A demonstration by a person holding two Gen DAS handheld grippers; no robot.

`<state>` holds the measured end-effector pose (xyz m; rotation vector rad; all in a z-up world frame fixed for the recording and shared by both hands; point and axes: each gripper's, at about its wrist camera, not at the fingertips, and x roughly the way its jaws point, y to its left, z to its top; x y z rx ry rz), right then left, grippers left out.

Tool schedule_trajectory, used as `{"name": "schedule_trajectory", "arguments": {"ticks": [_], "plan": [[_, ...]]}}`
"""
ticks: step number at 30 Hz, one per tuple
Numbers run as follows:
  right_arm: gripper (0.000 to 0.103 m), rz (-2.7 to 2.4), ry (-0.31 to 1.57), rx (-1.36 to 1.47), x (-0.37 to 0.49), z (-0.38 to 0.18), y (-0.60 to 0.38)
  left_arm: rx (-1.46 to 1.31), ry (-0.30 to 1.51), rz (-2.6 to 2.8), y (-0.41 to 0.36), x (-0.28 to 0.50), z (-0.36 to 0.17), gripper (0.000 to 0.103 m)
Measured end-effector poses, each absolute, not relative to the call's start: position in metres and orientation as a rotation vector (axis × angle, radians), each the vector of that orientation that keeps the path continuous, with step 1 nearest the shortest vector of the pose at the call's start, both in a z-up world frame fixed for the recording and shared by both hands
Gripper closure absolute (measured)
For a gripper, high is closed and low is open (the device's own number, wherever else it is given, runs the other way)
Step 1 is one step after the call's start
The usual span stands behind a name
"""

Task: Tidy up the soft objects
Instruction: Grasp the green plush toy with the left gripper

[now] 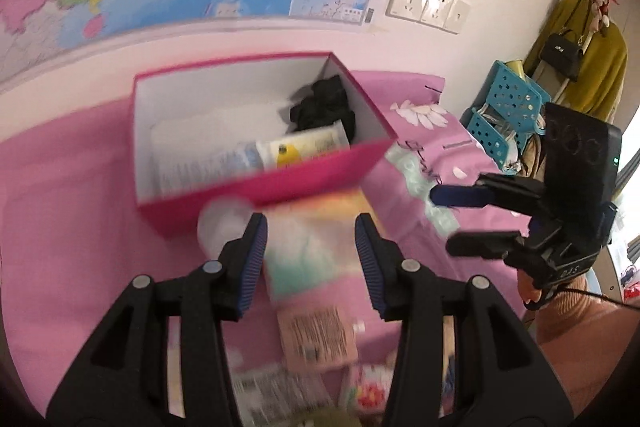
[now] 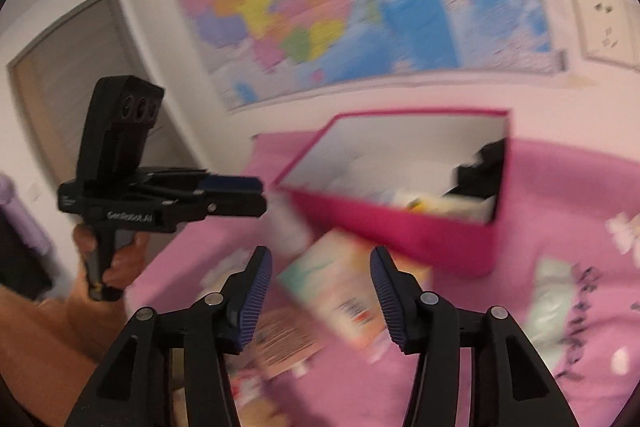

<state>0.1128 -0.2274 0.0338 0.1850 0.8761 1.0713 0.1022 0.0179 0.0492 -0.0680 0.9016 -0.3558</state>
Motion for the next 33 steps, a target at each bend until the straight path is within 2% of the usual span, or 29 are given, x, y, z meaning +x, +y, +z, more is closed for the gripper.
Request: {"name": "schedule_trajectory", "arguments": {"ticks": [12, 20, 22, 23, 24, 33], "plan": [[0.035, 1.415, 1.124, 0.093, 0.037, -0.007, -0.139, -0.229, 0.965, -0.269, 0.073, -0.002, -0.007, 0.055], [0.034, 1.447, 1.245, 0.034, 0.016, -0.038, -0.102, -0.313, 0.966, -0.258, 0.095, -0.04, -0.023, 0.055], [0.039, 1.45, 1.256, 0.026, 0.013, -0.041, -0.099, -0.338, 0.961, -0.264, 0.101, -0.045, -0.023, 0.054], [0.047, 1.457, 1.256, 0.034, 0.012, -0.042, -0.099, -0.343, 0.956, -0.26, 0.104, -0.048, -0.022, 0.053], [0.049, 1.463, 1.256, 0.045, 0.013, -0.041, -0.1, -0.347, 0.951, -0.255, 0.106, -0.05, -0.022, 0.051], [0.054, 1.421, 1.221, 0.173, 0.025, -0.028, -0.117, -0.373, 0.897, -0.285, 0.111, -0.065, -0.012, 0.05]]}}
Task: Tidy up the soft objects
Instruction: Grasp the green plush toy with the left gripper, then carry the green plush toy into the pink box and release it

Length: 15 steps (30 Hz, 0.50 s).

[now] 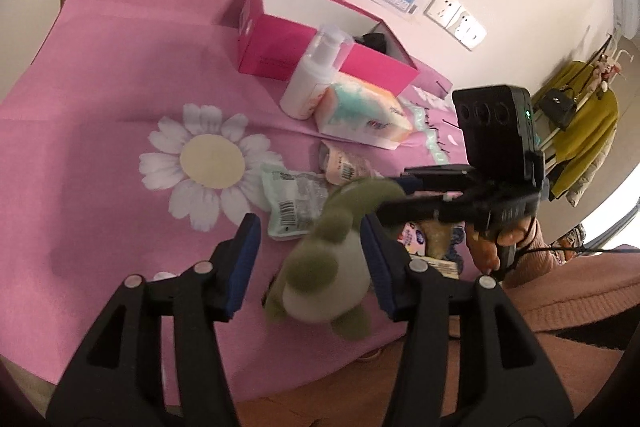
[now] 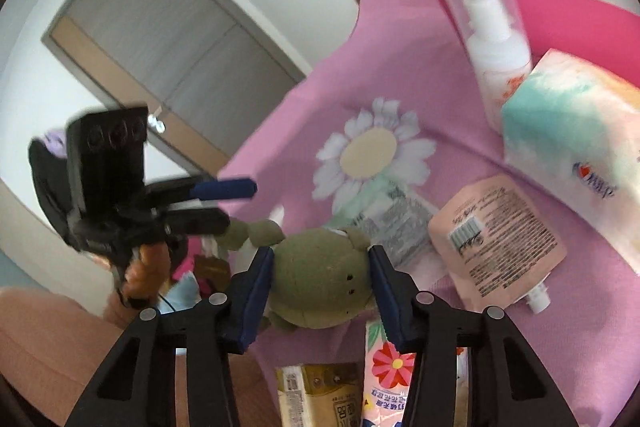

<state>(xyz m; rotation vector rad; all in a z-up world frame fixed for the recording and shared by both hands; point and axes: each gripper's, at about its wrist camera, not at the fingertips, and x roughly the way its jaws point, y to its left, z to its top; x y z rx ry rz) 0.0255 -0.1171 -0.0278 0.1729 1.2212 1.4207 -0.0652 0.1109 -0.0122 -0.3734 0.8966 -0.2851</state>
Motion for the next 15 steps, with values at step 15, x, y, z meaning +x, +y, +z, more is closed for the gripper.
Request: {"name": "schedule_trajectory", "arguments": {"ticks": [15], "plan": [[0.054, 1.251, 1.078, 0.328, 0.072, 0.001, -0.148, -0.349, 0.867, -0.443, 0.083, -0.023, -0.003, 0.045]]}}
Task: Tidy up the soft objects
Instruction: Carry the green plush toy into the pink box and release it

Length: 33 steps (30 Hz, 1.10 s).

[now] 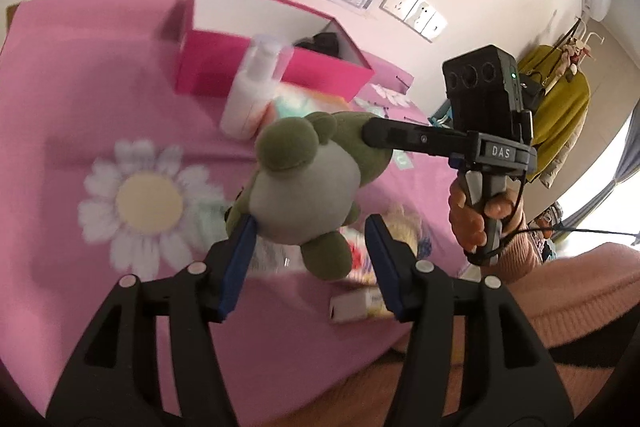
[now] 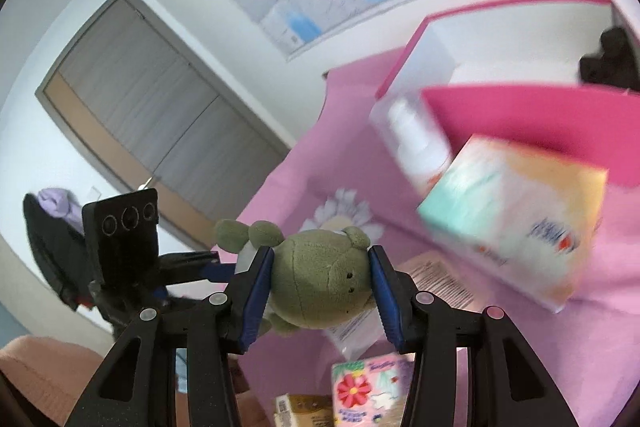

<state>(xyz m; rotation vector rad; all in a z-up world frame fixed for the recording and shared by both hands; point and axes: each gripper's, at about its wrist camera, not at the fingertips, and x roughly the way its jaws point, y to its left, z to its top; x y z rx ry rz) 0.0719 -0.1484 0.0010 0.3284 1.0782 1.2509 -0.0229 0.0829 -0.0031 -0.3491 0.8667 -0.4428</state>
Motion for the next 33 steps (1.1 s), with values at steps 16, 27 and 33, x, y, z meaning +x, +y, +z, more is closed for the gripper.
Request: {"name": "schedule_trajectory", "arguments": {"ticks": [16, 27, 33], "plan": [[0.054, 1.114, 0.847, 0.339, 0.141, 0.067, -0.166, -0.226, 0.739, -0.432, 0.08, 0.074, 0.069, 0.045], [0.054, 1.057, 0.847, 0.315, 0.195, 0.062, -0.14, -0.231, 0.788, -0.347, 0.094, 0.148, 0.06, 0.045], [0.053, 1.022, 0.907, 0.314, 0.222, 0.036, -0.129, -0.244, 0.851, -0.325, 0.096, 0.184, 0.04, 0.045]]}}
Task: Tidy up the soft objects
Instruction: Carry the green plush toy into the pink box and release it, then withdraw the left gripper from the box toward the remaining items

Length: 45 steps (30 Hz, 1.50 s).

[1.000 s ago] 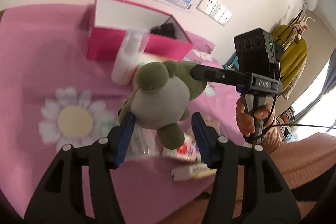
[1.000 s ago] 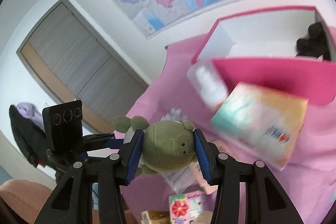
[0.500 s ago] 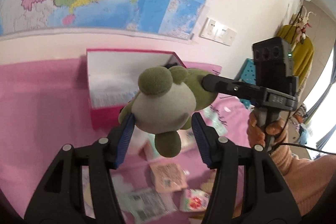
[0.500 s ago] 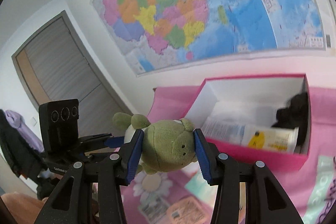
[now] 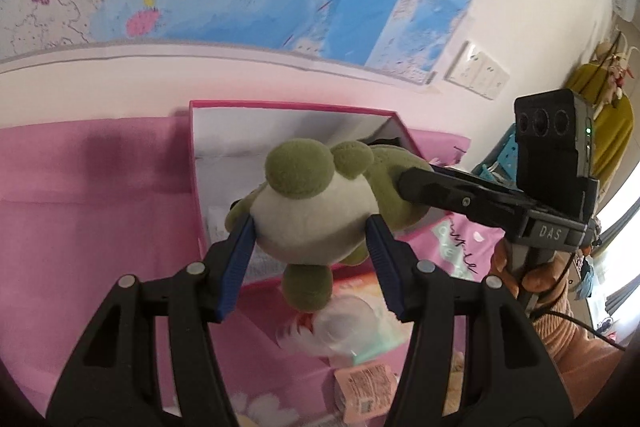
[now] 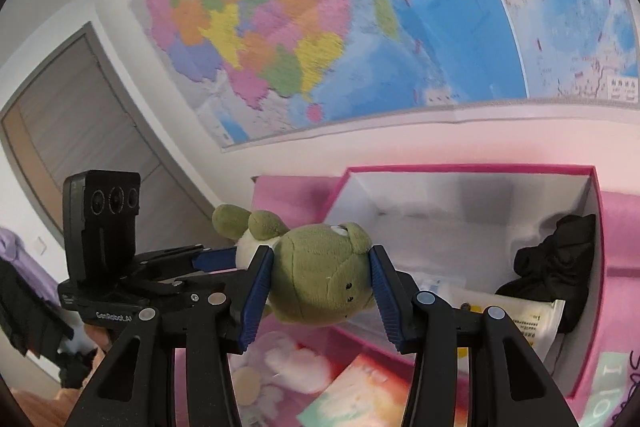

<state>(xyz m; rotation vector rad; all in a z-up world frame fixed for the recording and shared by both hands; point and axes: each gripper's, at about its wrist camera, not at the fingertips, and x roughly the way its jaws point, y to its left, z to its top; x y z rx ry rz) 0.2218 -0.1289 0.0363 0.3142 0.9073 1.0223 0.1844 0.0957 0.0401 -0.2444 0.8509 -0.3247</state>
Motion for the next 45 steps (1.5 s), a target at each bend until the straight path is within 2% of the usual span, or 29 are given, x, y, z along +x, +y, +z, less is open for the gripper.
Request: {"name": "schedule_trajectory", "arguments": {"ticks": [13, 14, 17, 26, 36, 45], "plan": [[0.048, 0.943, 1.008, 0.334, 0.268, -0.008, -0.103, -0.226, 0.924, -0.227, 0.102, 0.241, 0.012, 0.044], [0.046, 0.928, 1.022, 0.318, 0.271, -0.012, -0.099, -0.228, 0.923, -0.213, 0.103, 0.243, 0.01, 0.044], [0.025, 0.823, 1.079, 0.218, 0.278, -0.023, -0.089, -0.243, 0.918, -0.191, 0.105, 0.245, 0.008, 0.044], [0.025, 0.833, 1.071, 0.212, 0.253, -0.025, -0.127, -0.214, 0.833, -0.181, 0.103, 0.212, 0.019, 0.044], [0.025, 0.942, 0.937, 0.184, 0.191, 0.02, -0.167, -0.2, 0.706, -0.277, 0.086, 0.132, 0.052, 0.044], [0.025, 1.0, 0.965, 0.207, 0.129, 0.014, -0.213, -0.117, 0.766, -0.425, 0.038, 0.065, 0.035, 0.044]]}}
